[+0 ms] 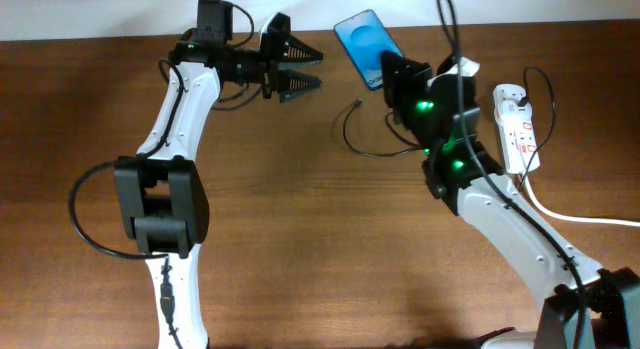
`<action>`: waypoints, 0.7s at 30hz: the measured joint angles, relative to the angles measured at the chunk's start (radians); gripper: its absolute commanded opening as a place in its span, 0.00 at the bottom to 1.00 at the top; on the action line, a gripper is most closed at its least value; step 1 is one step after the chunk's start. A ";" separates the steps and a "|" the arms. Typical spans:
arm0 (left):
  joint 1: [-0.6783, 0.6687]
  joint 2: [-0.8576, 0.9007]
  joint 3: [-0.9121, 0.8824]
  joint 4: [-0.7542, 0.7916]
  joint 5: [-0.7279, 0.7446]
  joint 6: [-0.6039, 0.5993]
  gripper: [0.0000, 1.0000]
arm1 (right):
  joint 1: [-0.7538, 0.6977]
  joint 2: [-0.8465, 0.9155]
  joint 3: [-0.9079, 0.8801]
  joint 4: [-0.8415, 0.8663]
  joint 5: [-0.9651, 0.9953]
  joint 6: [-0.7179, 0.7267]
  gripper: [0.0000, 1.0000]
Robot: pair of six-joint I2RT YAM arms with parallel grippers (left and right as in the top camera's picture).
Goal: Plug charger to phone and switch on socket
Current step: 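Hold the phone upright with the left gripper, bottom port facing down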
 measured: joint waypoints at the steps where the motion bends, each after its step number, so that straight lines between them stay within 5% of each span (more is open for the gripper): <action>1: -0.002 0.000 -0.001 0.085 -0.013 -0.065 0.75 | 0.028 0.016 0.000 0.022 0.027 0.006 0.04; 7: -0.091 0.000 0.000 0.317 -0.144 -0.366 0.64 | 0.045 0.090 0.045 0.061 0.059 0.016 0.04; 12: -0.115 0.000 -0.001 0.680 -0.217 -0.665 0.54 | 0.053 0.095 0.064 0.031 0.067 0.035 0.04; 18: -0.128 0.000 -0.001 0.724 -0.300 -0.758 0.25 | 0.062 0.095 0.074 0.035 0.088 0.134 0.04; 21: -0.131 0.000 -0.001 0.798 -0.323 -0.796 0.24 | 0.067 0.095 0.087 0.047 0.100 0.172 0.04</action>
